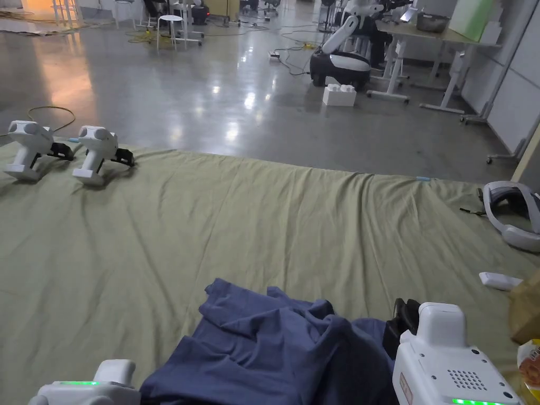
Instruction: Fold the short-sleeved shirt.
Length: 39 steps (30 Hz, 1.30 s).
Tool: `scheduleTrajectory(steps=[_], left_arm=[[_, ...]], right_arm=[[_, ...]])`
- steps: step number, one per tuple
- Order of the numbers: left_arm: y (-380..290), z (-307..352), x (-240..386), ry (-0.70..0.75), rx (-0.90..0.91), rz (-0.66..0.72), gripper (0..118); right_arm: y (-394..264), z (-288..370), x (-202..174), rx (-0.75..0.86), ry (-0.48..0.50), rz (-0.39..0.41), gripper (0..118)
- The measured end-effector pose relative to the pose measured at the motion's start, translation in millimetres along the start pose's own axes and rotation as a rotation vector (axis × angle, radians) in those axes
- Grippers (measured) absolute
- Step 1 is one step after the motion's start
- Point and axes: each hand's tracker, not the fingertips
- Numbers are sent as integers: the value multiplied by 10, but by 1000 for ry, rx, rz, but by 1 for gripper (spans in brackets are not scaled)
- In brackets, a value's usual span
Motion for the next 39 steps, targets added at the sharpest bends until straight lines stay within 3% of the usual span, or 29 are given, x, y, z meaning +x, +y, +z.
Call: scheduleTrajectory(steps=[1,3,5,6,9,10,11,17,20,22,25,30,32,33,35,36,37,39], left_arm=[[8,59,-52,41,46,-66,62],[12,-34,-22,81,52,-125,20],[40,-53,-39,67,54,-162,10],[94,-387,-92,86,44,-161,7],[204,-840,-295,62,35,-153,5],[123,-199,81,31,42,-122,5],[109,18,154,4,57,-99,5],[37,653,192,-85,247,-53,4],[130,839,147,-111,303,-85,4],[187,937,200,-99,284,-100,4],[230,1038,280,-102,297,-109,4],[290,961,272,-95,293,-98,4],[295,945,289,-85,288,-106,4],[300,943,301,-79,284,-107,4],[282,901,274,-85,282,-92,4],[287,904,273,-89,281,-85,4],[294,908,274,-91,281,-81,4],[285,854,221,-90,282,-76,4]], right_arm=[[-12,-7,5,-5,0,-2,16],[-35,-19,19,-15,0,-7,16],[-53,-41,48,-22,-4,-13,16],[-61,-58,74,-28,-2,-20,16],[-73,-115,164,-46,9,-33,16],[-79,-139,188,-50,7,-29,16],[-89,-171,216,-56,3,-20,14],[-93,-519,435,-112,-18,0,12],[-91,-882,602,-249,-30,-18,13],[-122,-1157,710,-370,-30,-13,23],[-253,-1578,848,-529,-5,17,69],[-553,-2075,931,-719,42,36,71],[-665,-2183,948,-770,49,19,67],[-708,-2226,943,-789,50,10,59],[-776,-2233,937,-789,112,-19,39],[-785,-2211,931,-776,96,-12,18],[-779,-2181,924,-756,89,-17,7],[-720,-2115,938,-746,138,-49,7]])
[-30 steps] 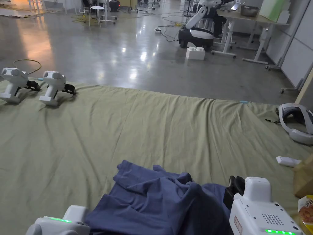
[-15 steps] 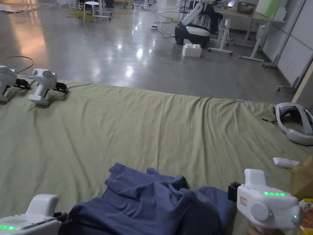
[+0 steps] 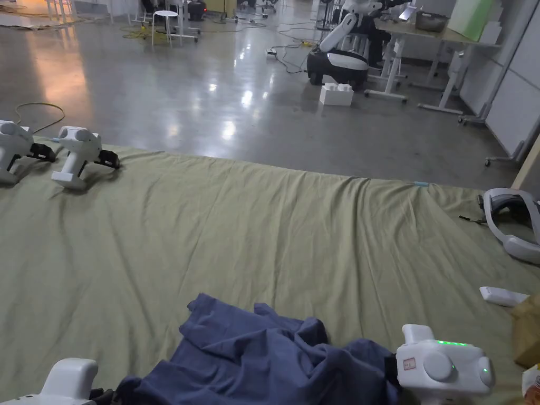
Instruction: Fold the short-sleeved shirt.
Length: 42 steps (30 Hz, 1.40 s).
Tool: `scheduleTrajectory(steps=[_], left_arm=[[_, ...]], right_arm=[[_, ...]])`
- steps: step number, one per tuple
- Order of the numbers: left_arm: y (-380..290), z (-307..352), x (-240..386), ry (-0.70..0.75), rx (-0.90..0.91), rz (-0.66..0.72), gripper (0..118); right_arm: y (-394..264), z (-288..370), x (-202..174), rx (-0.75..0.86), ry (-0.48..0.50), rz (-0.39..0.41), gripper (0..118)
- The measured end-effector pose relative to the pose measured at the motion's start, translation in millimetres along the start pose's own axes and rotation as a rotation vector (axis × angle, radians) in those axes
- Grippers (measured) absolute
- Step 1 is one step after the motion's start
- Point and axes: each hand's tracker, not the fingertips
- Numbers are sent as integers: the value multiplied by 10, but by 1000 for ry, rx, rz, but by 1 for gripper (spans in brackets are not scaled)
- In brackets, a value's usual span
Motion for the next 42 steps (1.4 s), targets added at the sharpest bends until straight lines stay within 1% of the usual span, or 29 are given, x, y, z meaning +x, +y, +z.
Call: scheduleTrajectory(steps=[1,3,5,8,9,12,15,19,26,31,33,38,39,42], left_arm=[[17,6,-7,2,0,2,4],[9,0,-38,-4,12,13,4],[62,44,-63,-12,34,27,4],[142,130,-74,-21,71,35,4],[197,171,-87,-25,84,37,4],[361,322,-95,-40,133,25,4],[612,449,-193,-10,197,-21,4],[988,673,-260,36,280,-56,4],[1763,990,-414,58,418,-42,4],[2287,1093,-401,78,466,-82,4],[2474,1097,-379,116,459,-131,4],[2905,1059,-363,134,487,-142,4],[2912,1120,-257,144,494,-146,4],[3111,1106,-233,145,502,-136,4]], right_arm=[[-28,59,-28,15,0,-15,7],[-65,204,-58,74,-4,11,6],[-66,376,-89,139,-16,17,6],[-35,742,-77,232,-9,-23,6],[-18,873,-71,259,-21,-29,6],[68,1260,-46,303,-48,-20,6],[150,1672,-13,383,-91,13,6],[283,2156,-4,475,-113,30,6],[656,2894,-127,632,-122,41,6],[988,3273,-293,719,-151,38,6],[1128,3387,-323,756,-153,26,6],[1532,3497,-378,775,-185,24,6],[1601,3511,-391,775,-191,21,6],[1828,3550,-389,791,-200,13,6]])
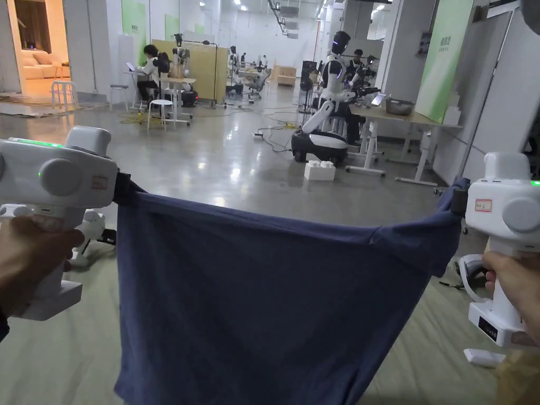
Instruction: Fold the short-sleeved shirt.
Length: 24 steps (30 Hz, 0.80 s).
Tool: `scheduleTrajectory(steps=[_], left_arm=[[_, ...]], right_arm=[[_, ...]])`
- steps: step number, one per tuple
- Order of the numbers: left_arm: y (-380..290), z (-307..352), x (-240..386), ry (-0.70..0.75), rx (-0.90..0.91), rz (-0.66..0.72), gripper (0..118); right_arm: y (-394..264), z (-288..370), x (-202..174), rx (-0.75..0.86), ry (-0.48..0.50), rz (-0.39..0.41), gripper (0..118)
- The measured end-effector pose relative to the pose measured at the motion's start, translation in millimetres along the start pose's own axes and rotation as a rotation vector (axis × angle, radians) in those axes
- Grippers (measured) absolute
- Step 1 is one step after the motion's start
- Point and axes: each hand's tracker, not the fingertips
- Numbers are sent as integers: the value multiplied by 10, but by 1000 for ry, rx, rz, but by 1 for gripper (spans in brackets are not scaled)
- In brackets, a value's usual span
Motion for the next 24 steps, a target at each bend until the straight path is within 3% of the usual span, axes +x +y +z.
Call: scheduleTrajectory(steps=[13,24], left_arm=[[614,-53,83,-16,53,84,4],[-386,-139,139,-59,-33,136,4]], right_arm=[[649,-162,-17,79,-26,30,6],[-417,-157,-151,-59,-9,64,6]])
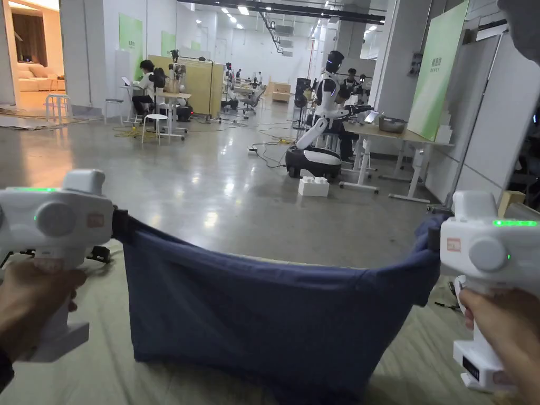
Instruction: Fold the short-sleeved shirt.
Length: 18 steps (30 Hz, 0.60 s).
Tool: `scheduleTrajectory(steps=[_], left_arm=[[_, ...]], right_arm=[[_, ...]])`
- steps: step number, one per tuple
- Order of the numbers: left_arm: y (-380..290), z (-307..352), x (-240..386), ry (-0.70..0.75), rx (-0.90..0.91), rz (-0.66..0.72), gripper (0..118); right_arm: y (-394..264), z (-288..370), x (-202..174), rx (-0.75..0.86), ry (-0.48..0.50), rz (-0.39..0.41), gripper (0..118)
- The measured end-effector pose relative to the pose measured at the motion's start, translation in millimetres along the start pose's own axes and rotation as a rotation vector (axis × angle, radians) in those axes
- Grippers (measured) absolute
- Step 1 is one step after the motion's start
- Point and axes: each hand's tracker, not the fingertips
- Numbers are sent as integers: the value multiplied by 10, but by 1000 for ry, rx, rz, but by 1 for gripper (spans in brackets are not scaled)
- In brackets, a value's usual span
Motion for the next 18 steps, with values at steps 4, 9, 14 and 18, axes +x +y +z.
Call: scheduleTrajectory(steps=[4,9,14,18], left_arm=[[-374,182,-97,-15,-12,8,4],[-797,616,-270,-8,-6,26,4],[-1165,1038,-499,-6,15,31,4],[-1404,1429,-606,-8,8,63,4]], right_arm=[[-418,153,2,-10,-5,2,6],[-805,642,36,-13,5,33,6],[-1064,1268,39,-21,26,24,6],[-1192,1744,-7,-24,37,31,6]])
